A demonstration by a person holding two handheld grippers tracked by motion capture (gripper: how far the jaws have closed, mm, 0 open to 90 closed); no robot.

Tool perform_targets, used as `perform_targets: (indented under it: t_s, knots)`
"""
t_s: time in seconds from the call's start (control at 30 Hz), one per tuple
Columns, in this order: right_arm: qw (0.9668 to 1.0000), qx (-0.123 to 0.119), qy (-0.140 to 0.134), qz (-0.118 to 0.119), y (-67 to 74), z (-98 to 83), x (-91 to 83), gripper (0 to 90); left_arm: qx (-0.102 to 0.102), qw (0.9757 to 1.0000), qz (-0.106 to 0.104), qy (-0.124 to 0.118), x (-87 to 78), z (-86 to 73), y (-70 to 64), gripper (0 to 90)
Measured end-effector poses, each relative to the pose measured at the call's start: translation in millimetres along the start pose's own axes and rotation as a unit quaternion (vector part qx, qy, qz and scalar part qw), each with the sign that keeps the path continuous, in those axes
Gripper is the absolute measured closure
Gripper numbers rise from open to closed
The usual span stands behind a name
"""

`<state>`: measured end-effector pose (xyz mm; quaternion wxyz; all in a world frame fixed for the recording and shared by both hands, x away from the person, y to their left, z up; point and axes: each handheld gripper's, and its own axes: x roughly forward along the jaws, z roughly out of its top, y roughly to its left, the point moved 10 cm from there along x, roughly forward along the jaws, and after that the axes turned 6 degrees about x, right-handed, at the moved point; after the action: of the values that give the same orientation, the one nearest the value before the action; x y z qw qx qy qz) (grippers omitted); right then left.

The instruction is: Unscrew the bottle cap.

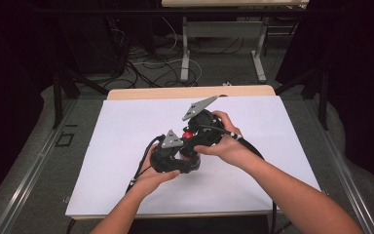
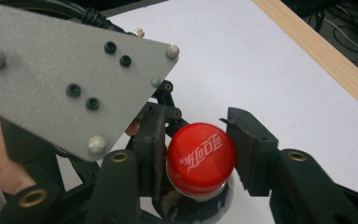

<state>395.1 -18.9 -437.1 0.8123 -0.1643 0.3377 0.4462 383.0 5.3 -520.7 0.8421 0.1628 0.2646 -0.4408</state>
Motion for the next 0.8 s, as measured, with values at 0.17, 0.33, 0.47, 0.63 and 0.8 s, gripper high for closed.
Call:
perform_targets:
  t_s: [0.17,0.33,0.47,0.63,0.8]
  knots:
    - [0.9992,-0.027,0.014,0.024,-0.6,1.8,1.1,60.9,0.007,0.9998,-0.012,0.011,-2.4,-2.1,0.4,30.1]
    - [0.9869,-0.124,0.041,0.094,-0.1,-0.4,0.1,61.1,0.013,0.9998,-0.012,0.005,-0.5,-1.5,-1.6,30.1]
    - [0.9762,-0.166,0.040,0.133,0.2,-0.9,-3.4,61.0,0.018,0.9997,-0.014,0.002,-2.0,-0.3,-3.1,30.1]
    - [0.9817,-0.140,0.037,0.123,-2.4,0.2,-3.9,49.1,0.012,0.9998,-0.017,0.005,-3.2,-0.8,-1.4,30.1]
    - [0.9938,-0.085,0.032,0.065,-6.5,3.4,-6.1,38.8,0.008,0.9999,-0.001,0.006,-3.8,-1.6,4.8,30.1]
